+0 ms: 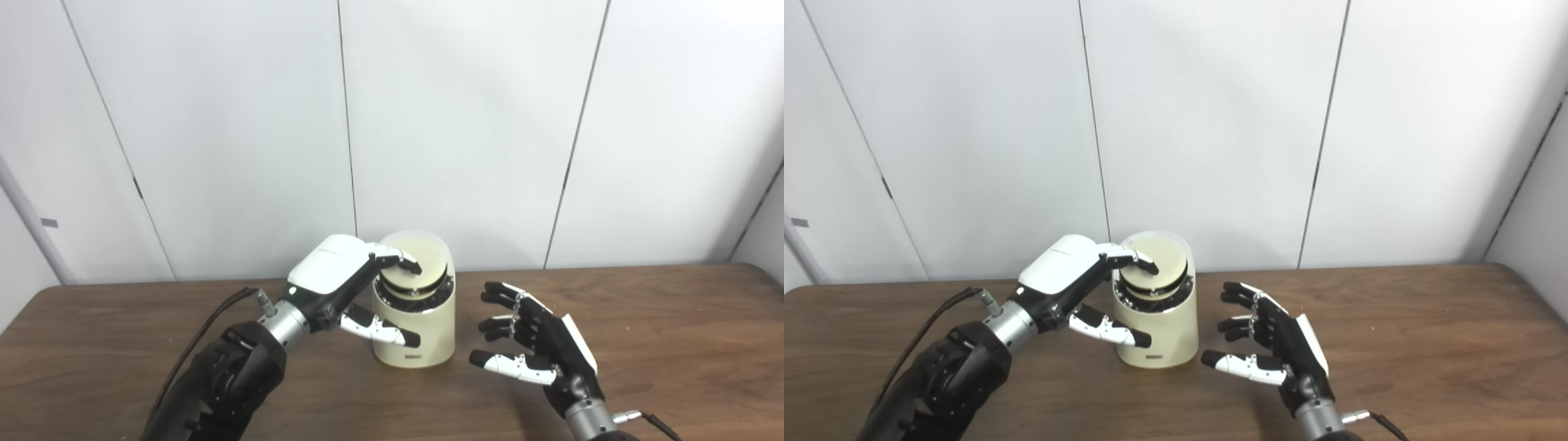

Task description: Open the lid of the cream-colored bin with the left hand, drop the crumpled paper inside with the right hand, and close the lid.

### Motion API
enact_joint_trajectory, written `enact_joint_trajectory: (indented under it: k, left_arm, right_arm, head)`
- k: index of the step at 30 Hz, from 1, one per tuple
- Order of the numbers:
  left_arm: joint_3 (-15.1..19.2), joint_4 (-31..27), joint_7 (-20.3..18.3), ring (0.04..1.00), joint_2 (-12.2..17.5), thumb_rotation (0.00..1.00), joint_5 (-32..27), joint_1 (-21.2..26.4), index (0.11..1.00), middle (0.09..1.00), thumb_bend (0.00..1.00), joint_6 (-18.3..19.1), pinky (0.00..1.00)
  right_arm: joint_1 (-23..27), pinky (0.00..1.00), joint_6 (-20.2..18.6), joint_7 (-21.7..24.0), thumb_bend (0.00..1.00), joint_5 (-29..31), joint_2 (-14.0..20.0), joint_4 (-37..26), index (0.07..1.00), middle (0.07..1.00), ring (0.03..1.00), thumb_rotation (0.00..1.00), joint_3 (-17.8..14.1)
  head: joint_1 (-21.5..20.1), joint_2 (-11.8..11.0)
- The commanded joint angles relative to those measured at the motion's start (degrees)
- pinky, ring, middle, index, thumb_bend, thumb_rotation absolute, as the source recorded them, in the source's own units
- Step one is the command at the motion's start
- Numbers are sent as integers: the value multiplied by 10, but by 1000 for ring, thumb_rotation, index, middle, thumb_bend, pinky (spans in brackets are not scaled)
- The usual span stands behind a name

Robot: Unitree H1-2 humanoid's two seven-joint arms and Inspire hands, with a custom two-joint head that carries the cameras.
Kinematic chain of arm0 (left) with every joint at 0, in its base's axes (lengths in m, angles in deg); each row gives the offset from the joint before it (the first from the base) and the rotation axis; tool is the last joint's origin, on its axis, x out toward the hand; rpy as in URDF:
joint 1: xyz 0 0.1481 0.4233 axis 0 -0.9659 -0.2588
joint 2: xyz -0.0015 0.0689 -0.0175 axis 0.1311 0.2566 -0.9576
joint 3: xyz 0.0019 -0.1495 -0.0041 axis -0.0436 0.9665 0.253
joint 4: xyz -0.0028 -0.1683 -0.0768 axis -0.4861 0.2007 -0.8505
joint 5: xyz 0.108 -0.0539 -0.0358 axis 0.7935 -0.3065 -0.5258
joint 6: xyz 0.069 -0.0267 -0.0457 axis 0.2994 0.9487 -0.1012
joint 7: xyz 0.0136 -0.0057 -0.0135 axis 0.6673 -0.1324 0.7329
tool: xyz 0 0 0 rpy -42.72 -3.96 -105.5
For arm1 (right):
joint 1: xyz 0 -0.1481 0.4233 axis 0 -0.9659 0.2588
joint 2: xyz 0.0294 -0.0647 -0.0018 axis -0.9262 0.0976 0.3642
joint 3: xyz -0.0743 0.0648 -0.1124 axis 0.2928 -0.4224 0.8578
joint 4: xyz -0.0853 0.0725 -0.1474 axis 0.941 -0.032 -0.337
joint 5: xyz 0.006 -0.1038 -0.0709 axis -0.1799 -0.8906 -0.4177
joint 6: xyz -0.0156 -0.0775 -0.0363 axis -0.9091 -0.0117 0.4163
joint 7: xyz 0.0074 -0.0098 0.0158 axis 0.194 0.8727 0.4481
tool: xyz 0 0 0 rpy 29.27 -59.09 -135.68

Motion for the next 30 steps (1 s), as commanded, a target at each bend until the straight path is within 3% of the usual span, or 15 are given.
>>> enact_joint_trajectory:
  k: [1,7,16,21,30]
  left_arm:
    - [5,-12,7,735,6,544,5,22,770,756,914,-4,545]
    - [-1,-13,4,765,4,550,27,20,771,762,916,5,561]
    - [-21,1,19,830,10,540,80,19,748,735,928,-13,675]
    - [-32,3,5,851,13,534,99,17,763,750,920,-16,738]
    - [-53,17,7,842,10,552,138,11,755,753,939,-19,780]
  right_arm:
    - [20,537,15,-1,802,2,1,-17,771,770,594,172,1]
    - [20,516,19,0,789,4,1,-18,770,768,590,150,2]
    - [20,517,16,0,792,4,2,-22,774,771,594,170,2]
    - [19,521,9,-1,811,-3,2,-31,776,772,602,219,4]
    - [19,516,2,-3,802,3,-6,-39,771,770,599,168,2]
  head:
    - [0,1]
    - [-2,3]
    - [-2,7]
    - [-4,11]
    - [-6,17]
